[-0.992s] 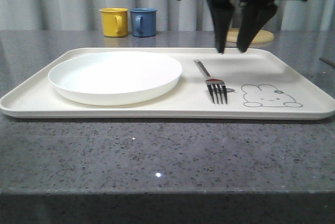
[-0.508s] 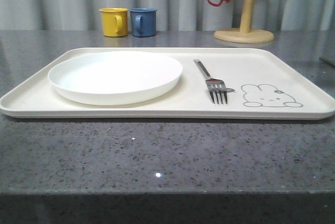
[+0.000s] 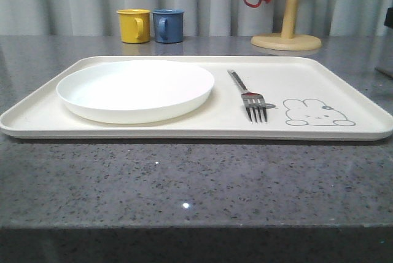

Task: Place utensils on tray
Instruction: 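Raise the right gripper and reach for the steel chopsticks, then place the chopsticks with the right gripper on the tray beside the fork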

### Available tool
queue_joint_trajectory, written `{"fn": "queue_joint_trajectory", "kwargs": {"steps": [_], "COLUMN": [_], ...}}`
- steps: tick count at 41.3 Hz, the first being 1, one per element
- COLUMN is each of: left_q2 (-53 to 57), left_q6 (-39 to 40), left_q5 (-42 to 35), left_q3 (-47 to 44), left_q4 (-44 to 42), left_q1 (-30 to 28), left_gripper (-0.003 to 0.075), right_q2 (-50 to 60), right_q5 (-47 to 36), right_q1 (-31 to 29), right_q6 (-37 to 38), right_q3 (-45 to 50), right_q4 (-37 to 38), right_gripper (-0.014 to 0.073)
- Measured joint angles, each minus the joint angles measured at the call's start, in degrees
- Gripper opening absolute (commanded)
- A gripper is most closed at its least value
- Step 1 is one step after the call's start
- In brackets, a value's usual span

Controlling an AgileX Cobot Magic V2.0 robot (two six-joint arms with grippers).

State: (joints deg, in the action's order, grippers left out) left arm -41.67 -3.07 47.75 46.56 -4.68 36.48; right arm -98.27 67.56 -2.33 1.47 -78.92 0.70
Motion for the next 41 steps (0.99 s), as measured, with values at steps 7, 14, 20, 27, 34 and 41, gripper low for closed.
{"fn": "queue_joint_trajectory", "kwargs": {"steps": [7,14,20,27,34,41], "left_q2": [0.0,0.0,0.0,0.0,0.0,0.0], "left_q6": [0.0,0.0,0.0,0.0,0.0,0.0], "left_q5": [0.0,0.0,0.0,0.0,0.0,0.0], "left_q3": [0.0,0.0,0.0,0.0,0.0,0.0], "left_q4": [0.0,0.0,0.0,0.0,0.0,0.0], "left_q1": [0.0,0.0,0.0,0.0,0.0,0.0], "left_gripper": [0.0367,0.0367,0.0367,0.0367,0.0367,0.0367], "right_q2": [-1.65,-1.92,-1.92,-0.35,2.02,1.61], "right_q5": [-0.38,-0.59,-0.34,1.93,2.33,1.67], "right_q1": [0.0,0.0,0.0,1.79,8.46,15.61], "right_q6": [-0.35,-0.5,-0.5,-0.5,-0.5,2.71], "right_q3": [0.0,0.0,0.0,-1.54,-3.81,-4.09], "right_q4": [-0.7,-0.7,-0.7,-2.48,-7.56,-12.85], "right_gripper": [0.0171,0.0019,0.0015,0.0017,0.0017,0.0017]}}
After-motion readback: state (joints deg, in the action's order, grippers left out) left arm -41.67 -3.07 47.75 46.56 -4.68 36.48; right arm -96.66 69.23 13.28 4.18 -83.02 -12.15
